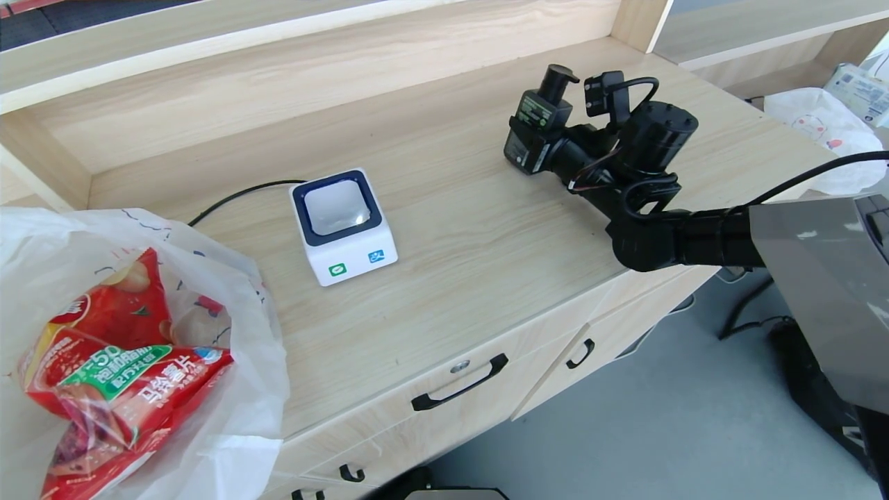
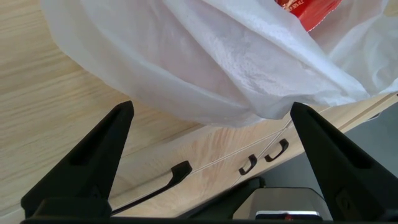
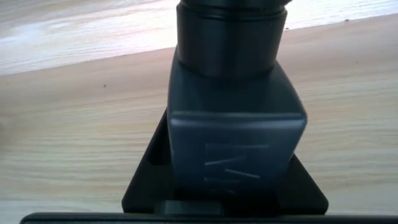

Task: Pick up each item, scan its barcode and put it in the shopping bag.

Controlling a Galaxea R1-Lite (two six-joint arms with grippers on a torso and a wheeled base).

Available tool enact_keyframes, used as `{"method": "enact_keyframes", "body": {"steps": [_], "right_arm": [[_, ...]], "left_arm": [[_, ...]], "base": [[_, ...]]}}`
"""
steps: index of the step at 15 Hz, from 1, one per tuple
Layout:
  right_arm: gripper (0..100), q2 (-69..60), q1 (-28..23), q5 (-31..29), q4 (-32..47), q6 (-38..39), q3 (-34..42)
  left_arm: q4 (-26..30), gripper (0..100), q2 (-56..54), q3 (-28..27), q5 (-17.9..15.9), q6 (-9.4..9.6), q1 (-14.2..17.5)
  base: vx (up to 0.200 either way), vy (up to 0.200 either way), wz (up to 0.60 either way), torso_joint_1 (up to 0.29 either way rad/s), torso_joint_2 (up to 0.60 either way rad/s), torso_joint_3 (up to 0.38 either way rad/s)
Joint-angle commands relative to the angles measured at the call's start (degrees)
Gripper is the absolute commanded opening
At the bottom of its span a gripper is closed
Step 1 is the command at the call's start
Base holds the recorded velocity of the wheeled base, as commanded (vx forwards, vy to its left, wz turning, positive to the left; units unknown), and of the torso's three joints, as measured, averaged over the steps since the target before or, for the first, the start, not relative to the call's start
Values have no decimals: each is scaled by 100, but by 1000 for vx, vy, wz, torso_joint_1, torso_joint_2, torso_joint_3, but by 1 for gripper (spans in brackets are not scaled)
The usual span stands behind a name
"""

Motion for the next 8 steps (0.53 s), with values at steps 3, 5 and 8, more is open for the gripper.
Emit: {"method": "enact_keyframes", "body": {"steps": [3,5,8], "right_arm": [[0,116,-6,3,-12,13,-160],[0,72,-6,3,-73,13,-168],[0,-121,56,-14,-328,57,-133]], "left_arm": [[7,100,9,0,1,-2,1],[7,100,9,0,1,-11,1],[7,100,9,0,1,-11,1]], "base": [[0,0,0,0,0,0],[0,0,0,0,0,0],[0,0,0,0,0,0]]}}
